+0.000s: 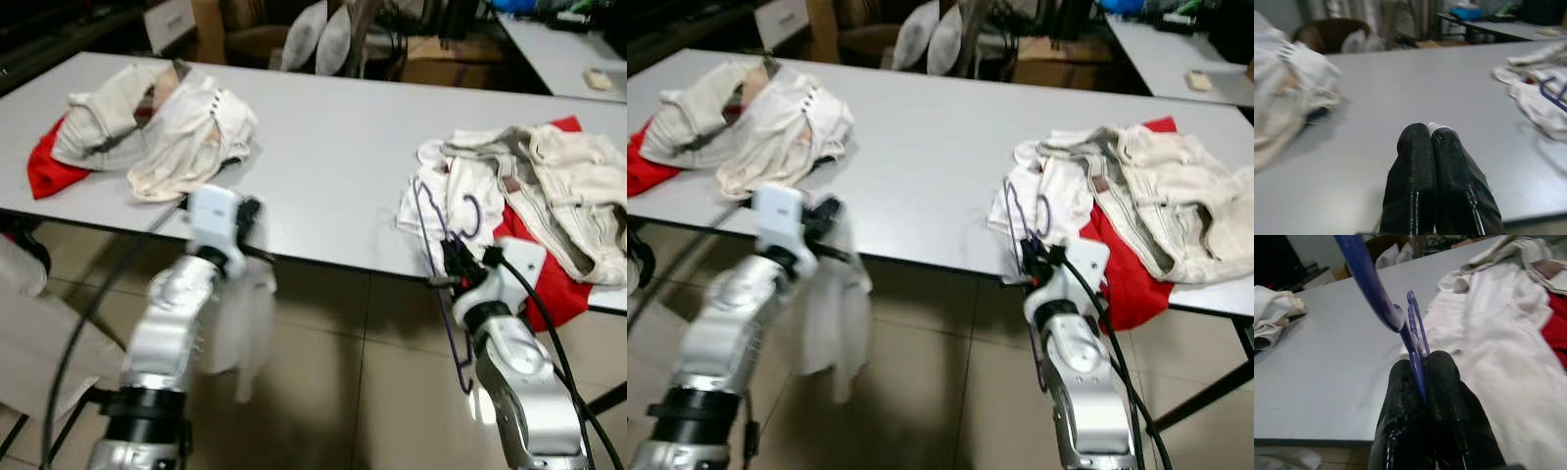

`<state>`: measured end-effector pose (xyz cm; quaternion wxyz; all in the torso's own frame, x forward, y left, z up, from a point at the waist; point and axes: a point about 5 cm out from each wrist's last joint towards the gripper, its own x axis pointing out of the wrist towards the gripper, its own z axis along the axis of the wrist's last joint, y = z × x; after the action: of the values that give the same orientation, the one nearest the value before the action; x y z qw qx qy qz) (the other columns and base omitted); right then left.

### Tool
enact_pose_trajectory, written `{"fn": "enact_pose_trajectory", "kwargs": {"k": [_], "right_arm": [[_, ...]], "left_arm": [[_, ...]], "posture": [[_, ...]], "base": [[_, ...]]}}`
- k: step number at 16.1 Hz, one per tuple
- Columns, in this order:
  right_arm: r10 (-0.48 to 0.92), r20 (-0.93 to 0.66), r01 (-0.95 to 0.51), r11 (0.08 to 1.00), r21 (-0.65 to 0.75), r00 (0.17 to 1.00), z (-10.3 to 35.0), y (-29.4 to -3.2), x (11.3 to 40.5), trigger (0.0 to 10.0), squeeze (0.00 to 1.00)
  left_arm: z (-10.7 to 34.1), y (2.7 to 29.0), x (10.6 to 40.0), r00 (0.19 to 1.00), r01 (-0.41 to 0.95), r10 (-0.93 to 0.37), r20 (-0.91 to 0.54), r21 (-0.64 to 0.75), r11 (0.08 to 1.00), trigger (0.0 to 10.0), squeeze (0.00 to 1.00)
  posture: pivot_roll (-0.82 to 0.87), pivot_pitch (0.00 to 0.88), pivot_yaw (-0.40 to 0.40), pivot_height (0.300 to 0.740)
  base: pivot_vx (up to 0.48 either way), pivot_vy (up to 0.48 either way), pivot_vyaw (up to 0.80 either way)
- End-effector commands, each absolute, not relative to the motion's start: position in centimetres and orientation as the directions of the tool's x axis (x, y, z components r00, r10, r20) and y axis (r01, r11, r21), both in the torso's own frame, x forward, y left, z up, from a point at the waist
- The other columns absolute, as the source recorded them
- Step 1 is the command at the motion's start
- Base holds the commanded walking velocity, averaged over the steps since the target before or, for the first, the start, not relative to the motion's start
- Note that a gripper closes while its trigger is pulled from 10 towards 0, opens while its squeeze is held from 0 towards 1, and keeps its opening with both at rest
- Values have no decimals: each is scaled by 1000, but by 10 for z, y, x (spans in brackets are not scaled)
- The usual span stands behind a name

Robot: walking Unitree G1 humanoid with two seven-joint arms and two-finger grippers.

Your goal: Hang hanger

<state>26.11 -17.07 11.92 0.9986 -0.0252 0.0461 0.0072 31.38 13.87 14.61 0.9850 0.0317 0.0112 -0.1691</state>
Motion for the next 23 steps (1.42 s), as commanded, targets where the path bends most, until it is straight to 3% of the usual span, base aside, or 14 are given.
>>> {"fn": "enact_pose_trajectory", "kwargs": {"k": [1,6,19,23], "right_arm": [[-12,-102,7,999,-44,995,118,-174,257,10000,0],[-20,-120,14,999,-47,993,114,-173,251,10000,0],[4,-138,-15,997,-79,990,113,-171,250,10000,0],[14,-168,-20,999,-37,986,111,-170,253,10000,0]], "left_arm": [[152,135,316,933,360,-360,-4,64,931,10000,0],[149,132,317,935,355,-354,-14,60,933,10000,0],[147,135,318,947,322,-322,-5,41,946,10000,0],[149,135,318,950,310,-310,18,20,951,10000,0]], "posture": [[-109,0,53,740],[-107,0,52,740],[-120,0,38,740],[-120,0,23,740]], "base": [[0,0,-800],[0,333,-745],[0,469,0],[0,0,0]]}}
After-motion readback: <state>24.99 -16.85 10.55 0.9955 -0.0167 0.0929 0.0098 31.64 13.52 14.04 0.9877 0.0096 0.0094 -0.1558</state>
